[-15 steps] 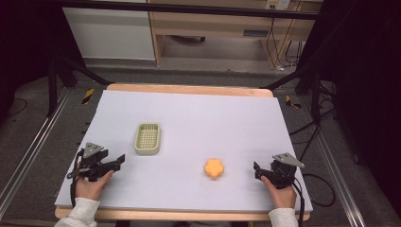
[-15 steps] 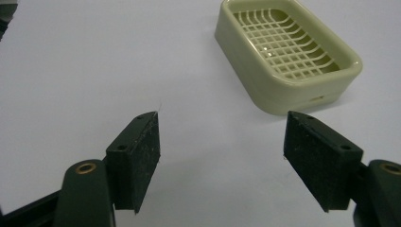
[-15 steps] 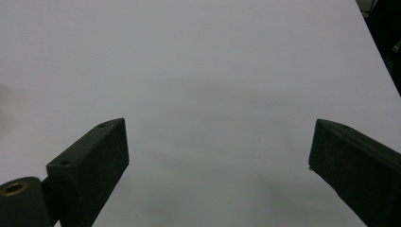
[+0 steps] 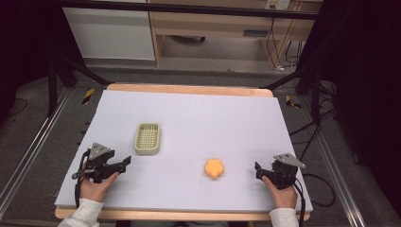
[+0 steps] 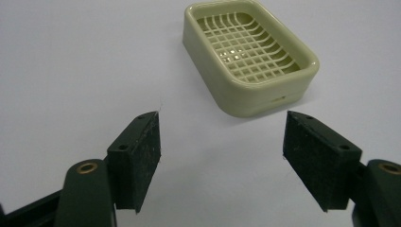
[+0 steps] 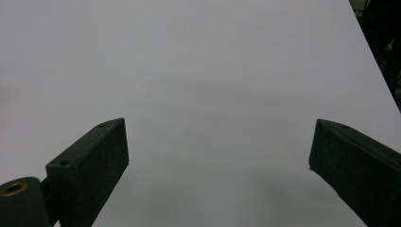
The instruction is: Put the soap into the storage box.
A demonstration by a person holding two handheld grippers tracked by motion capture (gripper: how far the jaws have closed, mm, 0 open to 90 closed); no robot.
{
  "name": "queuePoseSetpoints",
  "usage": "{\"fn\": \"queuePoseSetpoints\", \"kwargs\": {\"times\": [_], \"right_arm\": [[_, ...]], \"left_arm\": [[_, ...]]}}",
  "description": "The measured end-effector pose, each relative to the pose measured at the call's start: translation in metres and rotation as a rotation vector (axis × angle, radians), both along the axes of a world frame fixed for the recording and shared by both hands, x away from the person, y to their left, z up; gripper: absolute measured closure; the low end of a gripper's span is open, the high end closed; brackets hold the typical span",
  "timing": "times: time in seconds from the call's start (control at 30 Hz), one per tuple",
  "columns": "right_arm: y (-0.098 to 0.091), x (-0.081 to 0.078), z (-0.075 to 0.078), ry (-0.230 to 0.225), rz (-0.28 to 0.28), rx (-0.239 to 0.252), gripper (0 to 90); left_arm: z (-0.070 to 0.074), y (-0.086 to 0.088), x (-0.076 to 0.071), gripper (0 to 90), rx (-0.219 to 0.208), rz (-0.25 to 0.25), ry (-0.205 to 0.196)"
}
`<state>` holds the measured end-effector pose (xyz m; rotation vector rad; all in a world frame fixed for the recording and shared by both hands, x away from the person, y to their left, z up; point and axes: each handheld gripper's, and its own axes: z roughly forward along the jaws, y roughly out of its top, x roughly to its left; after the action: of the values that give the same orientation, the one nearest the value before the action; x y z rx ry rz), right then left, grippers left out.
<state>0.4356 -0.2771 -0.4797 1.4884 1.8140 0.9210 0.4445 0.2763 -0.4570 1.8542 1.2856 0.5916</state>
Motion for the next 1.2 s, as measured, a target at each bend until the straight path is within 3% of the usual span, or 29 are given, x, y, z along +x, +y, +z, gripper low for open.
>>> {"fn": "queuePoseSetpoints", "kwargs": {"times": [0.47, 1.2], "right_arm": [[0.001, 0.000, 0.000, 0.002, 0.007, 0.002, 6.0], [0.002, 0.002, 0.000, -0.001, 0.010, -0.001, 5.7]], "left_arm": [[0.002, -0.031, -0.006, 27.0, 0.023, -0.103, 0.003], [0.004, -0.075, -0.005, 25.7, 0.068, -0.214, 0.009]]}}
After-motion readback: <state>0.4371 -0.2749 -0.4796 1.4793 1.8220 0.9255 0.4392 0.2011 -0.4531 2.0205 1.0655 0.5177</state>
